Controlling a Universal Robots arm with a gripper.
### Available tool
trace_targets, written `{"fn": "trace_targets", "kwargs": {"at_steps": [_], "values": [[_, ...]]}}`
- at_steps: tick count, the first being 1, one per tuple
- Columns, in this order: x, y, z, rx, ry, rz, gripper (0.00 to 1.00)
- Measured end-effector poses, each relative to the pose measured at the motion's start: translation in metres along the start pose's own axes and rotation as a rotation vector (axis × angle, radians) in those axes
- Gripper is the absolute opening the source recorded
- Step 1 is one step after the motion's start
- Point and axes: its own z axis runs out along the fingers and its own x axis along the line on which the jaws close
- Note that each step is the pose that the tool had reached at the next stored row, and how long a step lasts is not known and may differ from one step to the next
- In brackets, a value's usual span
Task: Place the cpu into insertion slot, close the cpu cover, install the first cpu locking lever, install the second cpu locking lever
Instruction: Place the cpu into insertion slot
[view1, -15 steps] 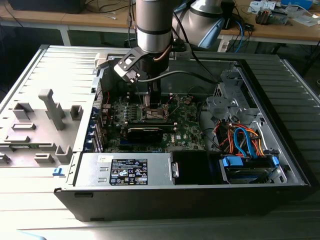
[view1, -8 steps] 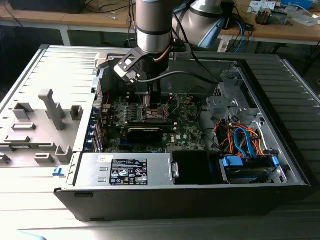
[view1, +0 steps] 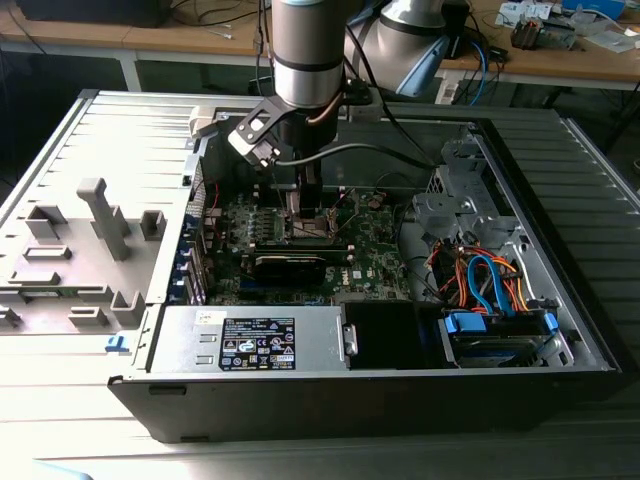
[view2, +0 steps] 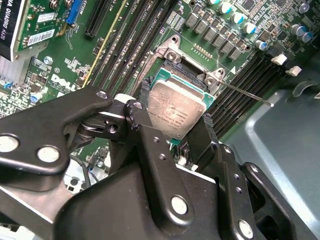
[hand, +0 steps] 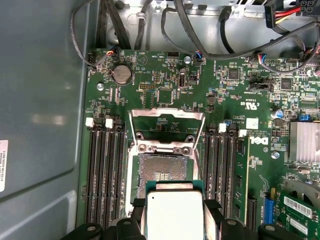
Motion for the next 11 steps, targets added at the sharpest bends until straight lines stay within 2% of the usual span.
{"fn": "trace_targets", "kwargs": {"at_steps": [11], "values": [[-0.0001,-0.0001,0.0021,0.0,0.0,0.0,0.55]]}}
